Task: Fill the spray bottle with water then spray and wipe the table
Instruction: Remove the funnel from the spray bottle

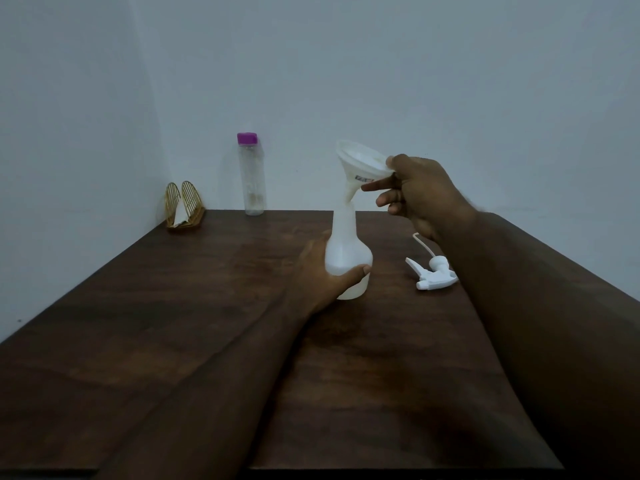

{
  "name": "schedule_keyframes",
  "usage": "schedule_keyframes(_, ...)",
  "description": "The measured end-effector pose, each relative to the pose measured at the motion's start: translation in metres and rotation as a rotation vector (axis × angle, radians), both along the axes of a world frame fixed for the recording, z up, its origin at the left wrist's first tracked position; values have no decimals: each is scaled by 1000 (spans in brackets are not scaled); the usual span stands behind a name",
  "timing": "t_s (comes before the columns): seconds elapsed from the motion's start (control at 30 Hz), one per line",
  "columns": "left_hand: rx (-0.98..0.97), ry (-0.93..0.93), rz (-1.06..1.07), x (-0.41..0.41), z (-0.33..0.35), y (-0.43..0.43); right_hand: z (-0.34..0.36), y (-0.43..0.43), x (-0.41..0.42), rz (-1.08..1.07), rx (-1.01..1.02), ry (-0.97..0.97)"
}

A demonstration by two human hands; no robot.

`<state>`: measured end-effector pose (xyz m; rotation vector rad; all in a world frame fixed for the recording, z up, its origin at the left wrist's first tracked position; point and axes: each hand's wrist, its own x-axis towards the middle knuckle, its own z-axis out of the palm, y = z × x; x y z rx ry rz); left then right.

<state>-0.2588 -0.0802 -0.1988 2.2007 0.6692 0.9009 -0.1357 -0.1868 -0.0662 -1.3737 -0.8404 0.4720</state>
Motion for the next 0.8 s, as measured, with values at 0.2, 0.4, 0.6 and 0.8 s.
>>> schedule_keyframes(0.2, -6, 23, -1, 1, -1, 2, -2, -3, 2, -31, -5, -10)
schedule_keyframes(0.4, 15, 10, -5, 0, 0, 0, -4, -5, 1, -37, 10, 27)
schedule_keyframes(0.6, 15, 7, 3, 0, 0, 0, -1, -6, 4, -31, 47, 44)
schedule_keyframes(0.8, 9, -9, 3, -1, 1, 0, 7, -9, 6, -19, 150, 150)
